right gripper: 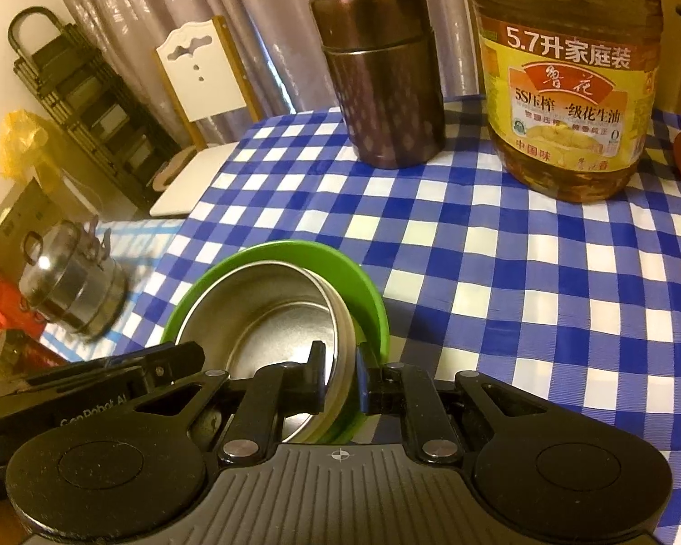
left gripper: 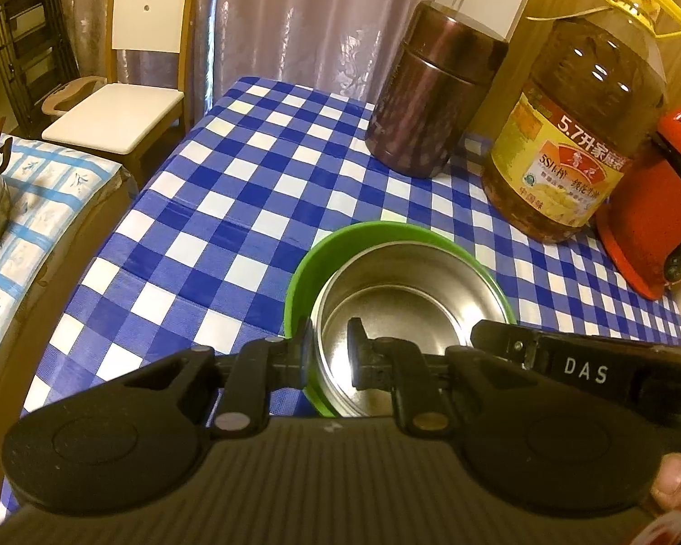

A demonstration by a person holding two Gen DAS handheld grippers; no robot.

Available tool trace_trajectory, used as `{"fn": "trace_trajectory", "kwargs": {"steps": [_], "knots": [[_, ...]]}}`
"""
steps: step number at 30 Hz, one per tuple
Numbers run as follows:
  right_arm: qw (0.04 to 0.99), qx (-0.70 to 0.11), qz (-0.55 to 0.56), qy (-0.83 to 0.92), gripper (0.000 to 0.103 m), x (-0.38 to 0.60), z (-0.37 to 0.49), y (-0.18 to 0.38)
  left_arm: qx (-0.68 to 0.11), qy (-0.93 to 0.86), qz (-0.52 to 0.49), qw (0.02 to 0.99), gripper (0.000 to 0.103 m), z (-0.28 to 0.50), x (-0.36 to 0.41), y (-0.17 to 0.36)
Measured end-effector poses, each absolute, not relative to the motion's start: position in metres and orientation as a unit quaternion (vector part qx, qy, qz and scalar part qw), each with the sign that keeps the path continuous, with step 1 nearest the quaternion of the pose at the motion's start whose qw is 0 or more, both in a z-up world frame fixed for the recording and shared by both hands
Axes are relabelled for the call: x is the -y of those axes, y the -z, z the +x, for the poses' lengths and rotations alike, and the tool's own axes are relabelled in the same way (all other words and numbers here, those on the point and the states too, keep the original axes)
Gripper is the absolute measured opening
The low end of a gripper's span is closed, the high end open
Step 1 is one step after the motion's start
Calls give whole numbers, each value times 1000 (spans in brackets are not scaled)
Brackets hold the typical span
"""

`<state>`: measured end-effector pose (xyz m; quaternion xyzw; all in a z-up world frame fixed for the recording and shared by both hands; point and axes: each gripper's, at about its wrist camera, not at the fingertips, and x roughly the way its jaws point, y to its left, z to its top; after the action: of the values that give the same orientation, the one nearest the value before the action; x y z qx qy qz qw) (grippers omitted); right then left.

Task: Organize plates and bowls
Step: 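Carry the nested bowls with both tools and lower them into the green bowl, then lift the green bowl stack with both tools and carry it toward the pink plates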

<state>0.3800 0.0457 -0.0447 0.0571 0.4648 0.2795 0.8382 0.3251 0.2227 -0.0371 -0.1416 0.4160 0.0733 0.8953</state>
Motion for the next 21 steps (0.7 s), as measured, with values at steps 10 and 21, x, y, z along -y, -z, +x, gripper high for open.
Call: {"fn": "trace_trajectory", "kwargs": {"steps": [10,21], "knots": [[854,-418,103,-292,36,-25,375,26,-376,-86,-169,907,14,309,-232,22],[847,-435,139,-272,50,9,359,27,-362,-94,-197,906,20,277,-232,12]]}}
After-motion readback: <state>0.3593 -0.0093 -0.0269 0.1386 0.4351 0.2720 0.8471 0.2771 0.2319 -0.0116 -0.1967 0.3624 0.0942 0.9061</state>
